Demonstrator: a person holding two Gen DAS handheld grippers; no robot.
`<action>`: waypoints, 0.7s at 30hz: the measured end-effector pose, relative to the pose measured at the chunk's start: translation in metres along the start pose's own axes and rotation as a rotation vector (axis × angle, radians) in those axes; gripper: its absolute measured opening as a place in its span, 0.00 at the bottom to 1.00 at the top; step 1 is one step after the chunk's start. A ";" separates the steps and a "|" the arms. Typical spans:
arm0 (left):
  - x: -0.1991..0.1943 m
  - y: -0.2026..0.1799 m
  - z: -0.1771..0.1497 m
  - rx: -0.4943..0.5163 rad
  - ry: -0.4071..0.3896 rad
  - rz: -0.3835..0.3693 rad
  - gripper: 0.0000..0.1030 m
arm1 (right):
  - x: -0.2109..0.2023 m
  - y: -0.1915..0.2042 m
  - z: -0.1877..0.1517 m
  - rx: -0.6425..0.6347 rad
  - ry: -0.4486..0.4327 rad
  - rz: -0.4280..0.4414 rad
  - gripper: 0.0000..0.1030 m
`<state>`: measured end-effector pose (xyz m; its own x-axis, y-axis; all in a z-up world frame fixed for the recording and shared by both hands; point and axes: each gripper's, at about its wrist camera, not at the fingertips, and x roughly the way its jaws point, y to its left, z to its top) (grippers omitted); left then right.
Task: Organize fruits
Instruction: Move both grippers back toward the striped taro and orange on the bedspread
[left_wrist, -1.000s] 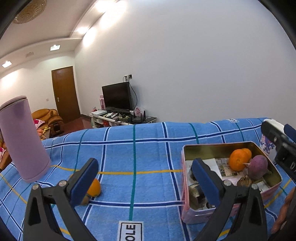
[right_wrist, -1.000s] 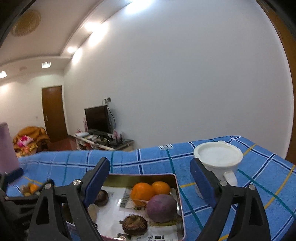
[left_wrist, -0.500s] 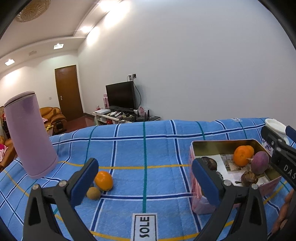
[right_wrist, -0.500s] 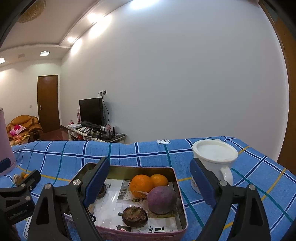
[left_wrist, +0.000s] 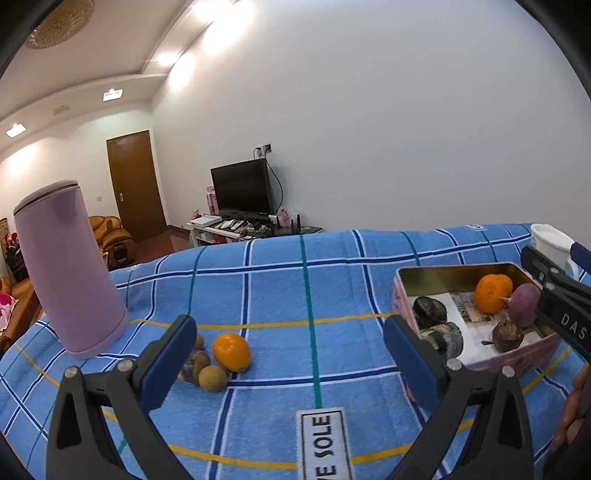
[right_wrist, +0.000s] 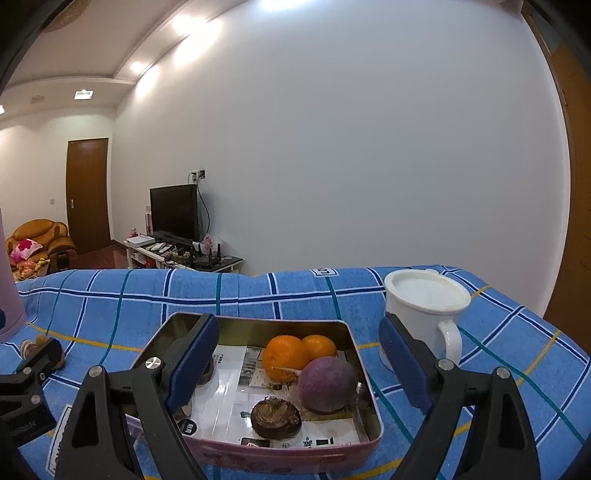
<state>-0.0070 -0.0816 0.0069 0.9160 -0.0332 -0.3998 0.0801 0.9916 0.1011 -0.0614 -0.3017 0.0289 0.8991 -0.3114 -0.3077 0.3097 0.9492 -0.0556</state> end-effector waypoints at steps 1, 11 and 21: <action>0.001 0.002 0.000 -0.002 0.002 0.001 1.00 | -0.001 0.002 0.000 -0.004 0.004 -0.006 0.87; 0.001 0.025 -0.003 0.003 0.003 0.021 1.00 | -0.004 0.030 -0.003 -0.058 0.032 0.000 0.87; 0.004 0.052 -0.005 -0.014 0.012 0.037 1.00 | -0.005 0.058 -0.004 -0.089 0.054 0.006 0.87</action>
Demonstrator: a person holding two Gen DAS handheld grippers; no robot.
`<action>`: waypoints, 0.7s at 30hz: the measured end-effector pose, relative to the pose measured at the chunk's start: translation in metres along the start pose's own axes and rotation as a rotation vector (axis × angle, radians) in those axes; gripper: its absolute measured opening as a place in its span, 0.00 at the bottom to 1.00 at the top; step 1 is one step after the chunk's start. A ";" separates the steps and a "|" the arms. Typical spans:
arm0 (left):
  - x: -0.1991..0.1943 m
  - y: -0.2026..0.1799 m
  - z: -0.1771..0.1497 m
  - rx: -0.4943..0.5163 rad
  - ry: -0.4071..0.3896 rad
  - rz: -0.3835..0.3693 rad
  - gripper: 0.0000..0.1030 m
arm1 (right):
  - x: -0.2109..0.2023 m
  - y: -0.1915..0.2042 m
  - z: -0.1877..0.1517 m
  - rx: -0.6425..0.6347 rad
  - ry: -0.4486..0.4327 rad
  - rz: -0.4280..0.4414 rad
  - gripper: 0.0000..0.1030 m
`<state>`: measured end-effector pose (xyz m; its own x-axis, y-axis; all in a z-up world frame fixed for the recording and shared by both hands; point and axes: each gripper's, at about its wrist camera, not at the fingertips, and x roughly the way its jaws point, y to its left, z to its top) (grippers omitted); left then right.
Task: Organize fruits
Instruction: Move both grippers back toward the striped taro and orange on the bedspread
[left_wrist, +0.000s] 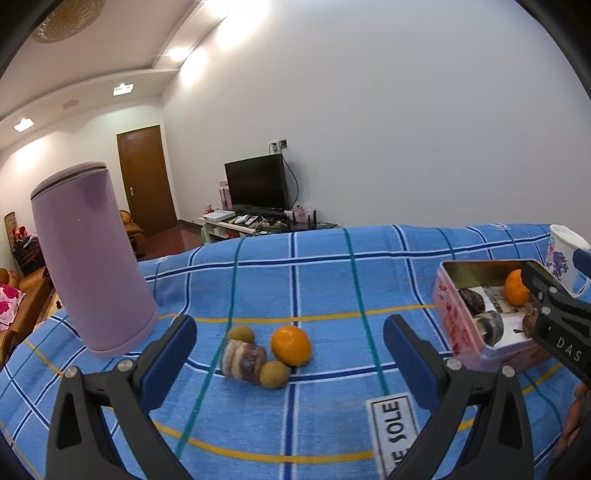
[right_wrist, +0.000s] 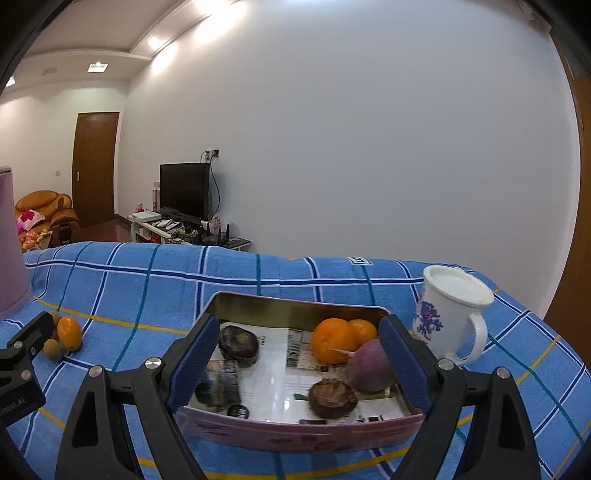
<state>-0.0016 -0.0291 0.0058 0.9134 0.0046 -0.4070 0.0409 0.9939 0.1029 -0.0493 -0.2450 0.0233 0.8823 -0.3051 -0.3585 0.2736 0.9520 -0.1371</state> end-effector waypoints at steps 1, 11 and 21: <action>0.001 0.002 0.000 0.000 0.001 0.003 1.00 | 0.000 0.004 0.000 -0.006 0.001 0.002 0.87; 0.011 0.041 -0.002 -0.045 0.023 0.043 1.00 | 0.000 0.045 0.004 -0.032 0.019 0.049 0.87; 0.021 0.077 -0.005 -0.093 0.042 0.081 1.00 | 0.000 0.084 0.008 -0.061 0.029 0.098 0.87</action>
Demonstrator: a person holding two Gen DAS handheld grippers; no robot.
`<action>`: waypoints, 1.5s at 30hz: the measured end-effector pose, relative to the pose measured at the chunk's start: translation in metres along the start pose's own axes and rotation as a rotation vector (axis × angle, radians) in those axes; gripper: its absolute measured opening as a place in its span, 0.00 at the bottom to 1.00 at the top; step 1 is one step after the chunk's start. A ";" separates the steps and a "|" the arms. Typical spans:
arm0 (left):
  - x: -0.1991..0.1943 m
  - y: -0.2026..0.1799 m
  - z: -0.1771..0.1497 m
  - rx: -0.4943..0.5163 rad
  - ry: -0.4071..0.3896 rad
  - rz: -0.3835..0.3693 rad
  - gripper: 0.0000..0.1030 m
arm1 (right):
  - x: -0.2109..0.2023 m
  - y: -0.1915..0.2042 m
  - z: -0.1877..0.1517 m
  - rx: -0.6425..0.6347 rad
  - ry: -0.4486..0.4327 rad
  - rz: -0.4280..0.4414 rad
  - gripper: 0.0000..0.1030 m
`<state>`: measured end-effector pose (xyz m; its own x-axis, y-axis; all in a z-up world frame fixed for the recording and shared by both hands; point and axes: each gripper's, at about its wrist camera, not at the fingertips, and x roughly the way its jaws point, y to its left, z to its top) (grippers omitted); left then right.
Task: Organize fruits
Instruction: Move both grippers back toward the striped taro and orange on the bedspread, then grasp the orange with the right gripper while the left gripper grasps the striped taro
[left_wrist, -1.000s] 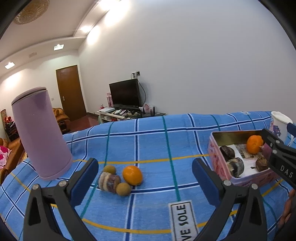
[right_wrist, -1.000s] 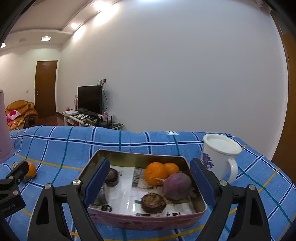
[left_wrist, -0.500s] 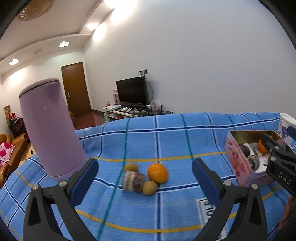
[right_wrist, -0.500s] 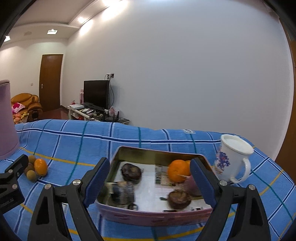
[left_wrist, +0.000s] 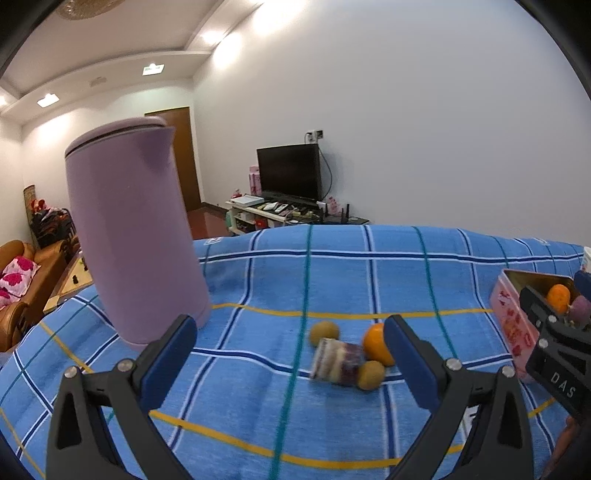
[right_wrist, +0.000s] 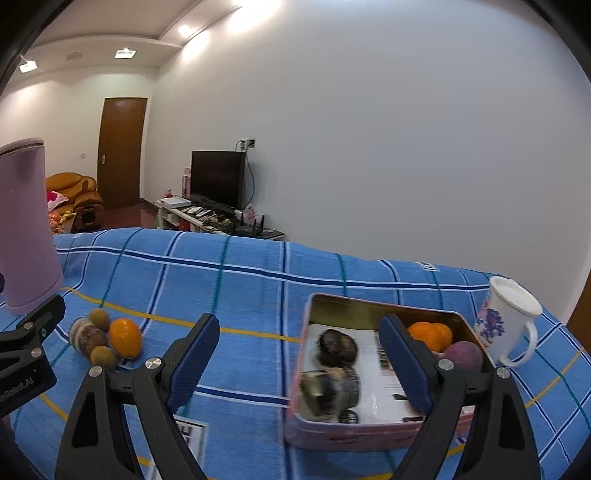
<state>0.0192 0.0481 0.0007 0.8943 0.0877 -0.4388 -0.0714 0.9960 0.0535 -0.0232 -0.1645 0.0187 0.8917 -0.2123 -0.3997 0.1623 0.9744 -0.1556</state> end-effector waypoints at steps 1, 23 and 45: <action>0.001 0.003 0.000 -0.004 0.002 0.004 1.00 | 0.001 0.003 0.000 -0.001 0.001 0.005 0.87; 0.047 0.062 -0.001 -0.072 0.179 0.041 1.00 | 0.044 0.058 0.008 -0.003 0.195 0.230 0.87; 0.046 0.058 0.001 -0.009 0.181 0.073 1.00 | 0.102 0.110 0.007 0.059 0.427 0.465 0.66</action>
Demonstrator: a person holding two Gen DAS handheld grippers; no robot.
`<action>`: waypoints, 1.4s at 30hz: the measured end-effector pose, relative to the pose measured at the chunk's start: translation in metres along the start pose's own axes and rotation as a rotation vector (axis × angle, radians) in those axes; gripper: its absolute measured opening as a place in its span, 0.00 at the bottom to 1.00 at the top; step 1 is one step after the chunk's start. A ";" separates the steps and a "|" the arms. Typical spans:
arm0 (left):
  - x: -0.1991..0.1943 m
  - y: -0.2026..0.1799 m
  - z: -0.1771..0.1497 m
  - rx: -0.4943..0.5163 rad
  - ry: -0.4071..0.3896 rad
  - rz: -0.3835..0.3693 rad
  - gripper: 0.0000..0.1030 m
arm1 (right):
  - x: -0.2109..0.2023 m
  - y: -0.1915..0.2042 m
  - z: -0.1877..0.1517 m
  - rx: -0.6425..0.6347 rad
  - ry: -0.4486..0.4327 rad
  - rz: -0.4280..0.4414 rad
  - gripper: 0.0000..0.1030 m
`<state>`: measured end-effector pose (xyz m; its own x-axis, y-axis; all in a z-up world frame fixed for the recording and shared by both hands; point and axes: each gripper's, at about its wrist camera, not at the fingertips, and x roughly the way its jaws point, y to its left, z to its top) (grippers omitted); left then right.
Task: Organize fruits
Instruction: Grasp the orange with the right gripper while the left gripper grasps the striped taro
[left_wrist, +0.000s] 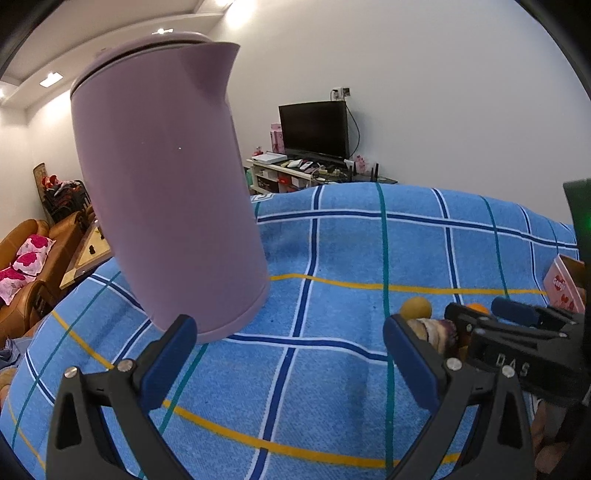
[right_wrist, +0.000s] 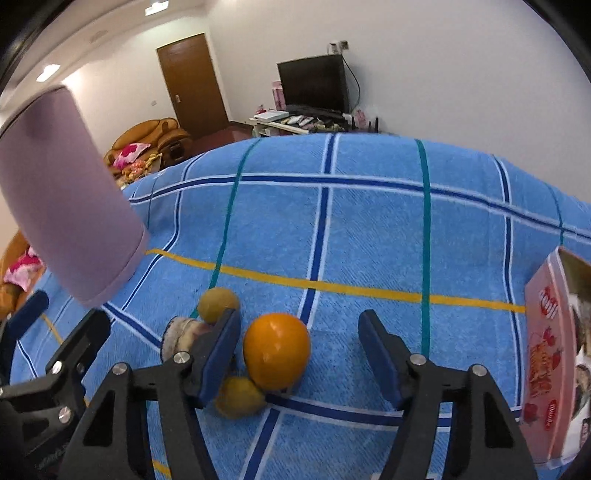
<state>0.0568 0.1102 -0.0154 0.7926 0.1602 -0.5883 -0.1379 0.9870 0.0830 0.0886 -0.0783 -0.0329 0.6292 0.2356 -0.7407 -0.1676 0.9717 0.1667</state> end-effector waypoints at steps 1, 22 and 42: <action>0.000 0.000 0.000 -0.001 -0.001 -0.002 1.00 | 0.003 -0.005 0.000 0.025 0.023 0.007 0.63; -0.003 0.018 0.002 -0.073 -0.013 -0.148 0.92 | -0.071 -0.016 -0.037 -0.054 -0.171 -0.049 0.37; 0.042 -0.050 -0.002 -0.011 0.203 -0.363 0.68 | -0.091 -0.023 -0.054 -0.055 -0.194 -0.004 0.37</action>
<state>0.0956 0.0680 -0.0457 0.6578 -0.2055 -0.7246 0.1214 0.9784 -0.1673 -0.0061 -0.1236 -0.0047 0.7636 0.2360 -0.6011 -0.2025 0.9714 0.1241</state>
